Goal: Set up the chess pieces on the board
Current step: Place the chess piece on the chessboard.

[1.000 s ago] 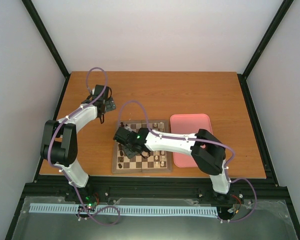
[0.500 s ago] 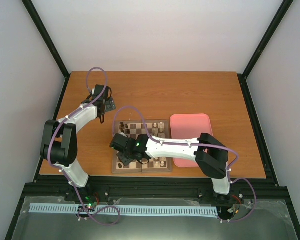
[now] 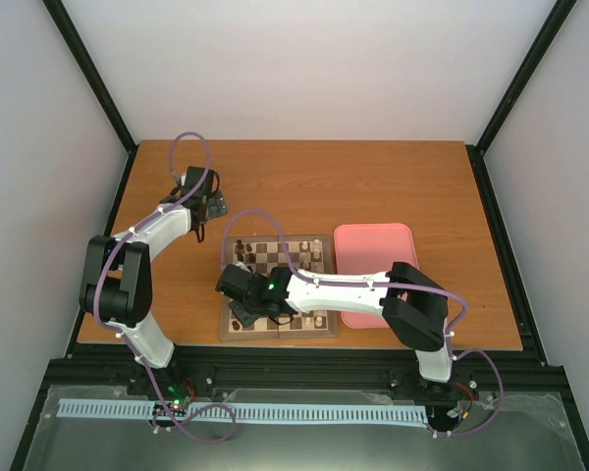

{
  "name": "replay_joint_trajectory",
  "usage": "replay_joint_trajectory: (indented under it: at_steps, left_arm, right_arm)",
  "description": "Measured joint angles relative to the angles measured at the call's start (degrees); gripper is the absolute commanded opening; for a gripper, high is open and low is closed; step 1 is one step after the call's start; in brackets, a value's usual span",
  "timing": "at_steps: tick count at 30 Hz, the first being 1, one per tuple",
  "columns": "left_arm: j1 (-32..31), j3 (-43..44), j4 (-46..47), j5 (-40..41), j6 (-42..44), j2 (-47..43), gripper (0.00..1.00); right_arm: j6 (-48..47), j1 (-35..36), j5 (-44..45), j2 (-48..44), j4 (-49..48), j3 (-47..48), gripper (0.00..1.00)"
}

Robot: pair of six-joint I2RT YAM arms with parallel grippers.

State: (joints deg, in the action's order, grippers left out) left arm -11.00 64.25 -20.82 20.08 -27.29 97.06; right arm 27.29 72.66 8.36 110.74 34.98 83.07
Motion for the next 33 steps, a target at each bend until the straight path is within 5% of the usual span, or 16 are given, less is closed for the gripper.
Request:
replay_joint_trajectory:
  at_steps: [33]
  left_arm:
    - [-0.4, 0.0, 0.0, 0.1, 0.0, 0.0, 1.0]
  right_arm:
    - [0.2, 0.1, 0.3, 3.5, -1.0, 0.0, 0.07]
